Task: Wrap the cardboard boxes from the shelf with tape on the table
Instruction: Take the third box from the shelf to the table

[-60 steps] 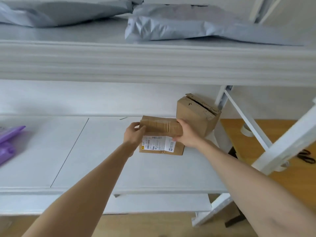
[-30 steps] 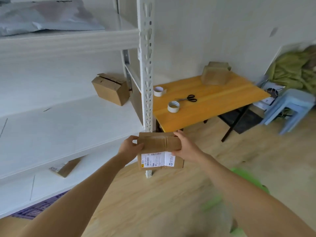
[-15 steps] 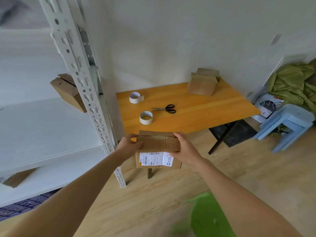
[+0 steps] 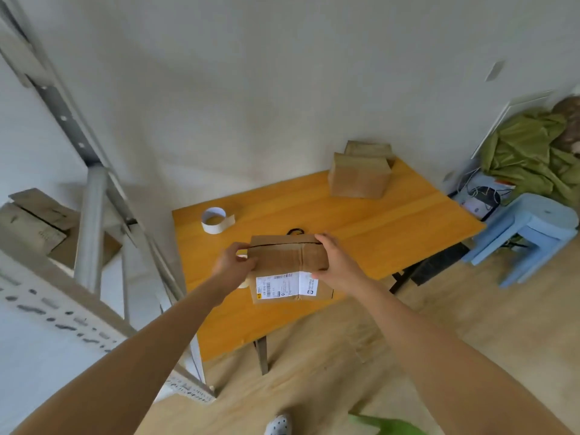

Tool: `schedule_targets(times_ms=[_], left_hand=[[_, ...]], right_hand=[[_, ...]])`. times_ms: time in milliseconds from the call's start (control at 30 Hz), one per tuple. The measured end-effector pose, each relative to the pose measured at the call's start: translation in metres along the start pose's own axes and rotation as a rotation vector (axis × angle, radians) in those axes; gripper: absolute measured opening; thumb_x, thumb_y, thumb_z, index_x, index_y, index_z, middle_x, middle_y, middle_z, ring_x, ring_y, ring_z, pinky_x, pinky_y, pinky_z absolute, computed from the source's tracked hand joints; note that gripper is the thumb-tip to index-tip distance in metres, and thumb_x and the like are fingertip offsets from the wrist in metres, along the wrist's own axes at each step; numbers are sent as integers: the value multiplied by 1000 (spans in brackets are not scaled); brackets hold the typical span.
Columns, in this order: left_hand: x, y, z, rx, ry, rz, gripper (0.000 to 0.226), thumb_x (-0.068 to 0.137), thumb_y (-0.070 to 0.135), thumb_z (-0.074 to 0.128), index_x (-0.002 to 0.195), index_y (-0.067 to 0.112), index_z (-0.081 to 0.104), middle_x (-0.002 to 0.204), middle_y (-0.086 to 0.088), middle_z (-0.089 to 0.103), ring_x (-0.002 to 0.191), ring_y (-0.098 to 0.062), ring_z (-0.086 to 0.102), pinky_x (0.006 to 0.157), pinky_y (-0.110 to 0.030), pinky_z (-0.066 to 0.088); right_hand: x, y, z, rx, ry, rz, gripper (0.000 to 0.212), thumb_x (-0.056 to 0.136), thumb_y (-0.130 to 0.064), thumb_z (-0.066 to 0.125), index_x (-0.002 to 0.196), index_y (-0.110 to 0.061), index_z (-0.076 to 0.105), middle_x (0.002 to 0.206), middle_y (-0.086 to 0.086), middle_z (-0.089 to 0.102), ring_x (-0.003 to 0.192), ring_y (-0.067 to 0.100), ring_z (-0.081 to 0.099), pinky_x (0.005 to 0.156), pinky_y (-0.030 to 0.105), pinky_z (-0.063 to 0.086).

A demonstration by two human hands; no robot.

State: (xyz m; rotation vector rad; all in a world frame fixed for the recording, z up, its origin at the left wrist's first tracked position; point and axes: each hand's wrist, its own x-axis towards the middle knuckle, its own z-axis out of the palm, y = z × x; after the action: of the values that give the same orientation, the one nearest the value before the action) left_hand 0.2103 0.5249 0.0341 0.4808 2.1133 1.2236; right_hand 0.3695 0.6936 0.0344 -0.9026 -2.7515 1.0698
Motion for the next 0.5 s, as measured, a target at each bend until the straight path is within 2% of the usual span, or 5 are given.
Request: schedule_targets(times_ms=[167,333,500], left_hand=[[55,20,-1,-38,-42,1,35,90,17,59,123,20,49,98,-10,66,91,-28,66,87,-47,54],[98,34,-2,-9,-20,19,34,91,18,59,123,19,49,98,-9,64,86,-22,62,80,-38,53],[136,43,0,-29,38,-4,36,92,18,57,126,19,46,100,-9,64,93,-26,63,80,-40,54]], right_hand=[[54,3,-19,-39,7,2,87,81,-13,74,150,-14,20,157,-3,11,138,20,29,109,32,32],[105,8,-31,-58,19,-27,90,79,-10,76,150,-14,22,158,-2,10,139,19,26,110,30,29],[158,15,-35,-72,12,-80,90,78,-12,77,149,-16,22,157,-4,11,138,19,28,111,32,31]])
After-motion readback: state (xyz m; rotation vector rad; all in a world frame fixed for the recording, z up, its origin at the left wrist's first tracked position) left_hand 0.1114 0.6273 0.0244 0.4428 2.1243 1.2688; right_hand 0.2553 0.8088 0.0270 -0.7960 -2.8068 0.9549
